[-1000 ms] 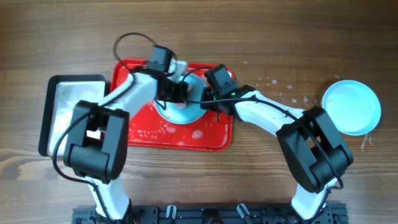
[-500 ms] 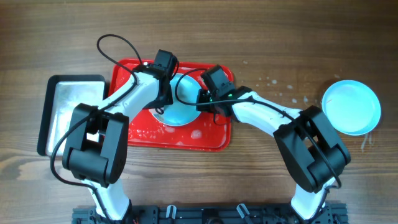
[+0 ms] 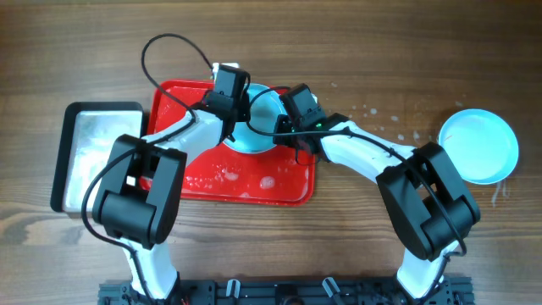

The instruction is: Clean dirty plates on tray and stack at the side

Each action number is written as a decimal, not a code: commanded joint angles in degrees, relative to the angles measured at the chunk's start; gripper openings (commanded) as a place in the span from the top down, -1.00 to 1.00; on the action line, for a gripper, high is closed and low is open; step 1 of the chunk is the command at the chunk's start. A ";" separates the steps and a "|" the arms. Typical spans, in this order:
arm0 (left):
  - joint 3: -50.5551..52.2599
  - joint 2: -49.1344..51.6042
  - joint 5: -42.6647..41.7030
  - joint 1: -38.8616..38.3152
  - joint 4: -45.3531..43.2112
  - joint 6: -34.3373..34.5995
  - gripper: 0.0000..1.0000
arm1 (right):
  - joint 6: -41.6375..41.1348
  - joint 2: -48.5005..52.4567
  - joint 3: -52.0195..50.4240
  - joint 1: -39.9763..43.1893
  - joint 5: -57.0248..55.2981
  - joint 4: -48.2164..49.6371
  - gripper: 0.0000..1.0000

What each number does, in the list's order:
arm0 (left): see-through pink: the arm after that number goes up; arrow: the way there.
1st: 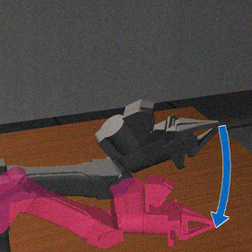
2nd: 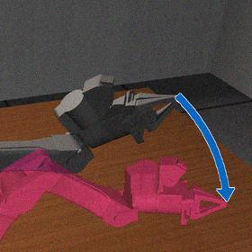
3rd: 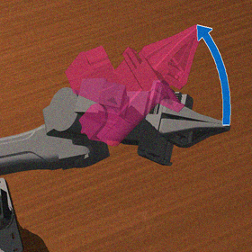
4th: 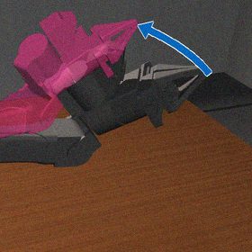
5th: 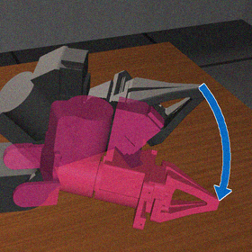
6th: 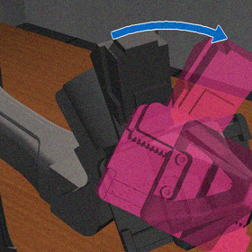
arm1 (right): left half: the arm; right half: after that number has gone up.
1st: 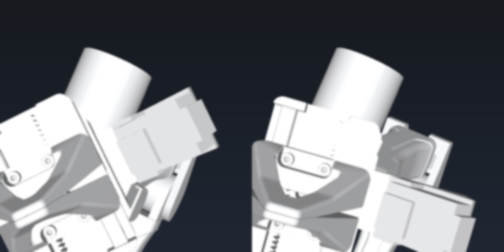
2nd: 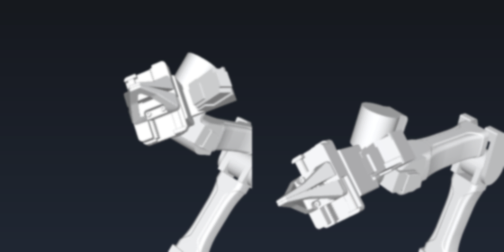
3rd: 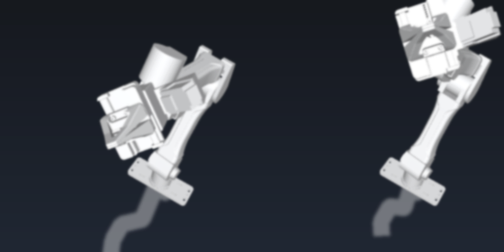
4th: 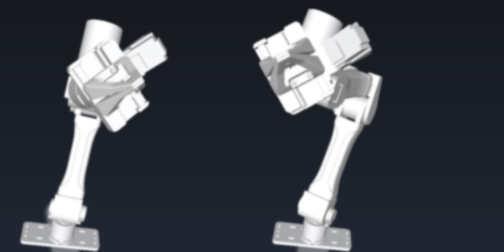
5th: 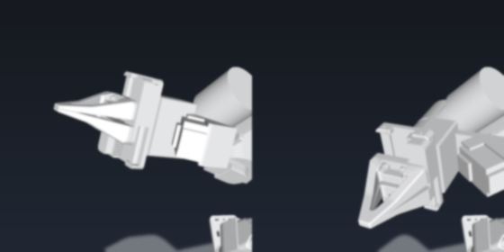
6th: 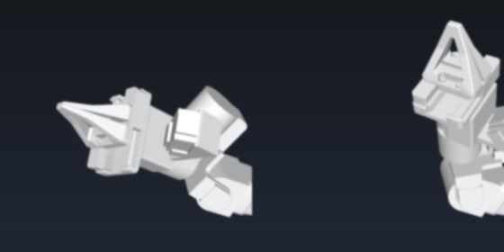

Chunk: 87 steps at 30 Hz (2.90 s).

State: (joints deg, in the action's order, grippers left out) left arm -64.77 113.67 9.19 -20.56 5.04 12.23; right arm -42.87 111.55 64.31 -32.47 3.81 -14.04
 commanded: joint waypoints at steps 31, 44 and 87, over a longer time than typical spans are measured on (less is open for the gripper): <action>1.62 8.72 37.20 -0.98 4.31 -10.23 0.92 | 2.45 1.88 -1.16 -0.46 -0.26 -0.96 0.91; 1.62 8.70 -2.62 -0.92 26.95 0.26 0.92 | 8.66 1.86 -0.48 -0.46 7.30 2.51 0.91; 1.38 6.43 -25.03 6.01 40.44 10.62 0.92 | 0.22 9.99 1.68 1.62 7.85 4.09 0.91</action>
State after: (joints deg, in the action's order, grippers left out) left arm -70.41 112.53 -8.25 -15.86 37.28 14.44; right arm -36.47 116.27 67.46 -30.15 10.24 -8.23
